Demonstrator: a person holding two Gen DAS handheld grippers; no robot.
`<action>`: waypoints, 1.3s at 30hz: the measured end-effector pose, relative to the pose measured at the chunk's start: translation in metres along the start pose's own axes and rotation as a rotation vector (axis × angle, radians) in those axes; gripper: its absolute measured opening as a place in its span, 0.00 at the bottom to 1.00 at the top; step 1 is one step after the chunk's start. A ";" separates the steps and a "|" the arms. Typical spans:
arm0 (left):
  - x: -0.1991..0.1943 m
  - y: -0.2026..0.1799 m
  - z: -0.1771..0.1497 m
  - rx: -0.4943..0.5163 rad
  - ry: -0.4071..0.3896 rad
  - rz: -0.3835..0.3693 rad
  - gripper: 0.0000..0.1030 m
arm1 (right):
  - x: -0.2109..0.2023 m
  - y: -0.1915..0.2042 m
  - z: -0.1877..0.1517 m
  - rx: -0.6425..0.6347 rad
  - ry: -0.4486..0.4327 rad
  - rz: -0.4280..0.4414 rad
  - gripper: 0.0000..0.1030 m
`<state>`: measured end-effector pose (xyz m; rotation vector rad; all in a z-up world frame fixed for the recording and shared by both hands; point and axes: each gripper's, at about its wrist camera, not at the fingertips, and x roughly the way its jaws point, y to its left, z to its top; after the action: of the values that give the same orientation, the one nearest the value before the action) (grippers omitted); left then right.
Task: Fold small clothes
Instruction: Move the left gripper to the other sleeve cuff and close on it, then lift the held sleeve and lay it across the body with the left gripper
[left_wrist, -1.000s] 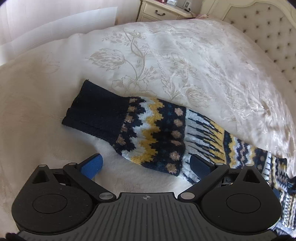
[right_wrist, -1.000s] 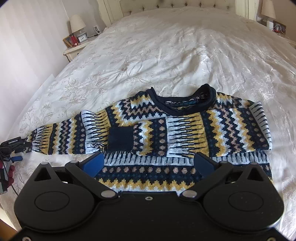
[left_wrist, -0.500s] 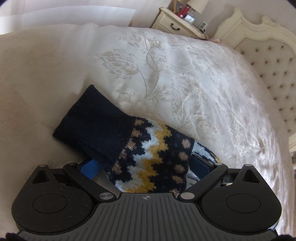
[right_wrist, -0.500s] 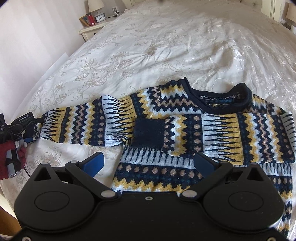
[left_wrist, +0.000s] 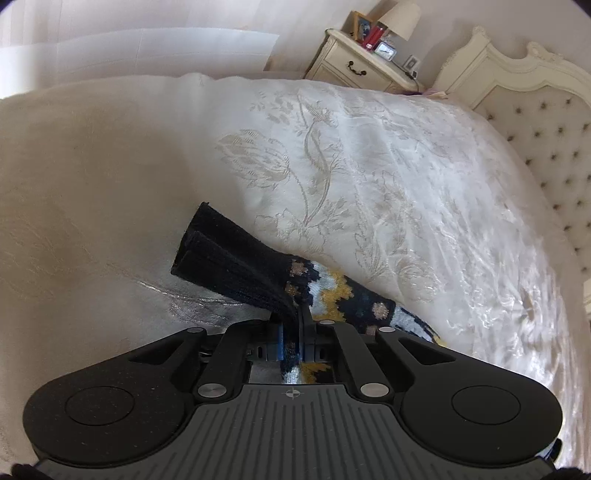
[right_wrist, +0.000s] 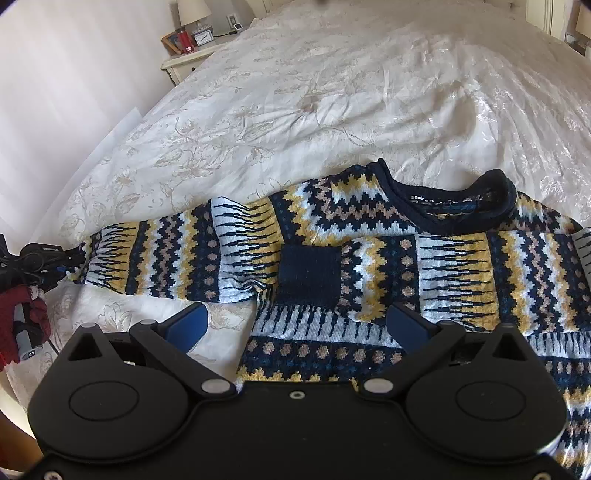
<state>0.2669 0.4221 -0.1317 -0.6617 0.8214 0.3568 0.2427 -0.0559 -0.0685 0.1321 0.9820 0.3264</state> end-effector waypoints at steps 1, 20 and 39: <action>-0.006 -0.004 0.000 0.007 -0.011 -0.007 0.06 | -0.002 -0.001 -0.001 0.000 -0.002 0.001 1.00; -0.127 -0.170 -0.021 0.285 -0.179 -0.274 0.06 | -0.045 -0.063 -0.047 0.097 -0.051 0.052 1.00; -0.081 -0.394 -0.227 0.553 0.086 -0.441 0.06 | -0.086 -0.192 -0.087 0.205 -0.074 0.066 1.00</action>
<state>0.2983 -0.0262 -0.0249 -0.3226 0.7838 -0.2964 0.1670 -0.2683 -0.0976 0.3617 0.9375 0.2789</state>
